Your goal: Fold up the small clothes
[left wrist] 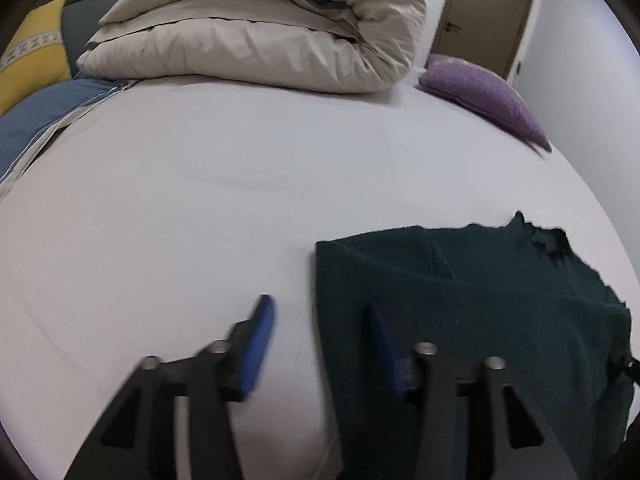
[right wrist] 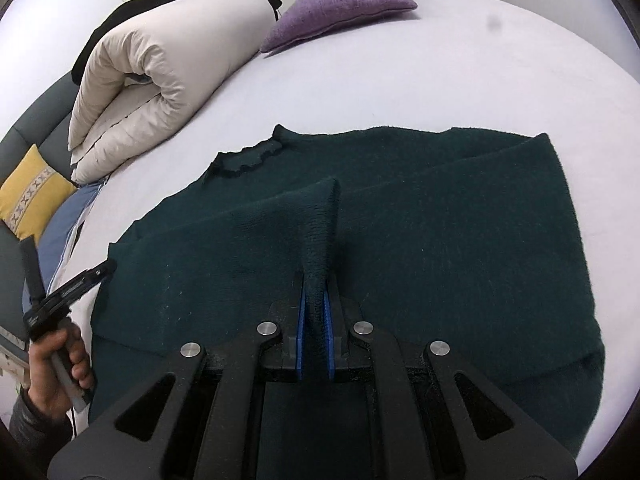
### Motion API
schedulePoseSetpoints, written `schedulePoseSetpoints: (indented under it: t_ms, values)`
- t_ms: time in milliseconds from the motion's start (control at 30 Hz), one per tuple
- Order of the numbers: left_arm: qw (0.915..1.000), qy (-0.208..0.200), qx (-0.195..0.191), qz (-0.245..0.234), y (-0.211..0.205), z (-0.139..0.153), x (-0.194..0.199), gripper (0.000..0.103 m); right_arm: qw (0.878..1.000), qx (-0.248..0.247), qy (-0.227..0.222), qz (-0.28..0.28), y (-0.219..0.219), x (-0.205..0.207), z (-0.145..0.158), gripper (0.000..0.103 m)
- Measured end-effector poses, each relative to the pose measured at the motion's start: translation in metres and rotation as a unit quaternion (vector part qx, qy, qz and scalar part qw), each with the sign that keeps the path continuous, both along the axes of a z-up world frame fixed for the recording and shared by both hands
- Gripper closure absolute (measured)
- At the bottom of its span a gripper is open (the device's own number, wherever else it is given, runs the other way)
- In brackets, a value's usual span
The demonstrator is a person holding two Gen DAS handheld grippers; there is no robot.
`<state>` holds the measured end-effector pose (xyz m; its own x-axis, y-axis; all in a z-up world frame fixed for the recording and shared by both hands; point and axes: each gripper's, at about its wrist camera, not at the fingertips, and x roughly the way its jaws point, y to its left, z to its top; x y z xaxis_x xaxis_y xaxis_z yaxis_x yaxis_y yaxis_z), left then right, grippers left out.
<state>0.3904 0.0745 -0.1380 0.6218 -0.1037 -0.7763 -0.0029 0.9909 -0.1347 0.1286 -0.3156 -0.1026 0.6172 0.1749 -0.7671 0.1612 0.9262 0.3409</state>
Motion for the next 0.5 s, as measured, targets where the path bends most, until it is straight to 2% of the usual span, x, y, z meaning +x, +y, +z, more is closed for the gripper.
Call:
schedulePoseSetpoints:
  t_ms: [100,167,233,367,433,467,500]
  values:
    - [0.9998,-0.004,0.014,-0.011,-0.005,-0.003,0.003,0.076,1.0,-0.003,0.018,-0.014,-0.002,-0.007,-0.005,0.097]
    - [0.9993,-0.01,0.028,-0.021,-0.009,-0.005,0.005,0.079,0.999,0.031,0.019,-0.027,-0.014,-0.014,-0.01,0.097]
    - [0.9988,-0.012,0.041,-0.025,-0.011,-0.009,0.008,0.079,0.997,0.058,0.02,-0.038,-0.02,-0.015,-0.015,0.097]
    - [0.9983,-0.022,0.051,-0.019,-0.008,0.004,-0.002,0.079,0.996,0.074,0.029,-0.049,-0.023,-0.014,-0.014,0.097]
    - [0.9969,-0.047,0.061,-0.013,-0.009,0.018,-0.023,0.079,0.996,0.065,0.031,-0.055,-0.02,-0.019,-0.005,0.091]
    - [0.996,-0.057,0.067,-0.019,-0.012,0.022,-0.033,0.076,0.996,0.059,0.032,-0.058,-0.019,-0.021,-0.001,0.087]
    - [0.995,-0.061,0.075,-0.024,-0.015,0.024,-0.04,0.07,0.996,0.061,0.033,-0.057,-0.02,-0.022,0.0,0.079]
